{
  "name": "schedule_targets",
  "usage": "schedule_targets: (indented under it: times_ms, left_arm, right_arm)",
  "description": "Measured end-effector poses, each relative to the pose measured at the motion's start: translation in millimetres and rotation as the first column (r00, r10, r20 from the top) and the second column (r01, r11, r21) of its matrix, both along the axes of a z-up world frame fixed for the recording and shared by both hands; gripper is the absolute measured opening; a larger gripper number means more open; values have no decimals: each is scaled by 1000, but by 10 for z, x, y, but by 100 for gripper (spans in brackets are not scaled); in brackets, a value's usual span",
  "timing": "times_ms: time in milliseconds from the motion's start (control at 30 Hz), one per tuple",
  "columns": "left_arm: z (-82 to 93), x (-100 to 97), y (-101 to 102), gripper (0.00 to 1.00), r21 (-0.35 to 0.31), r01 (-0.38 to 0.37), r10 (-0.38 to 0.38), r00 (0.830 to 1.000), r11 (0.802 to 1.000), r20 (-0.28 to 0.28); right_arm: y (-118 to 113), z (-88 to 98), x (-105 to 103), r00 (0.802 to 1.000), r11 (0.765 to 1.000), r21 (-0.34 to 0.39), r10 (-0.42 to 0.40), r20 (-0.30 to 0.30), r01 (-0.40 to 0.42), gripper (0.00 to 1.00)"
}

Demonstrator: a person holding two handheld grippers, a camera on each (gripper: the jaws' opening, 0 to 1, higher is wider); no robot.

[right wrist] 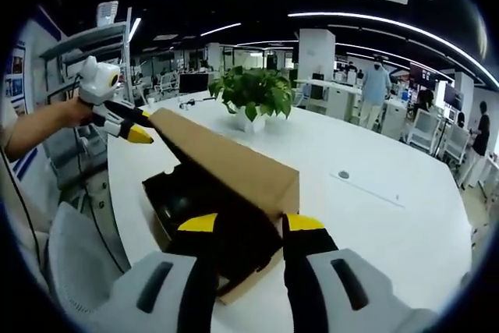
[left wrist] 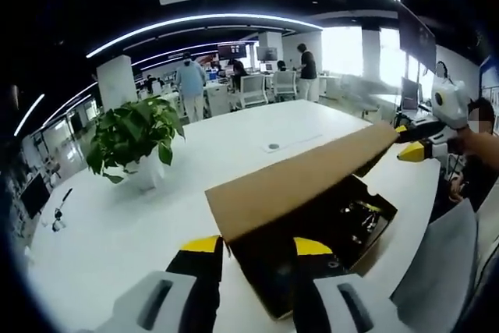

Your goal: Operate the shoe box by opening the lid, removing the specified soft item, and placing it in the target area until the item is outside and the box remains undamaged.

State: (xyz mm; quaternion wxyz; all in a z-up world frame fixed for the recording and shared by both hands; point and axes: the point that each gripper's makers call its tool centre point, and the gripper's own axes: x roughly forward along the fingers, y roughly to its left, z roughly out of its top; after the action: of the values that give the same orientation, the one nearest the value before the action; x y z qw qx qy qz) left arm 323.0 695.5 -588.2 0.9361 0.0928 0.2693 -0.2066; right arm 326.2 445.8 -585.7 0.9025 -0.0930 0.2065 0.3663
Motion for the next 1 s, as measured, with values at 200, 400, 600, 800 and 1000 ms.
schedule_targets:
  times_ms: [200, 400, 600, 800, 1000]
  left_arm:
    - [53, 134, 61, 27, 7, -51, 51, 999, 999, 19]
    - [97, 273, 141, 18, -9, -127, 127, 992, 992, 26]
    - [91, 391, 163, 13, -17, -170, 171, 985, 985, 34]
    - [57, 484, 221, 6, -1, -205, 205, 978, 979, 28]
    - [41, 543, 254, 2, -3, -223, 223, 974, 975, 29]
  right_arm:
    - [-3, 39, 93, 1000, 1000, -11, 5, 18, -5, 27]
    - [-9, 83, 203, 1000, 1000, -19, 3, 28, -3, 26]
    - [-22, 108, 303, 999, 1000, -21, -6, 37, 6, 24]
    - [-47, 125, 385, 999, 999, -29, -12, 51, 14, 21]
    - [-73, 138, 438, 998, 999, -37, -11, 64, 13, 17]
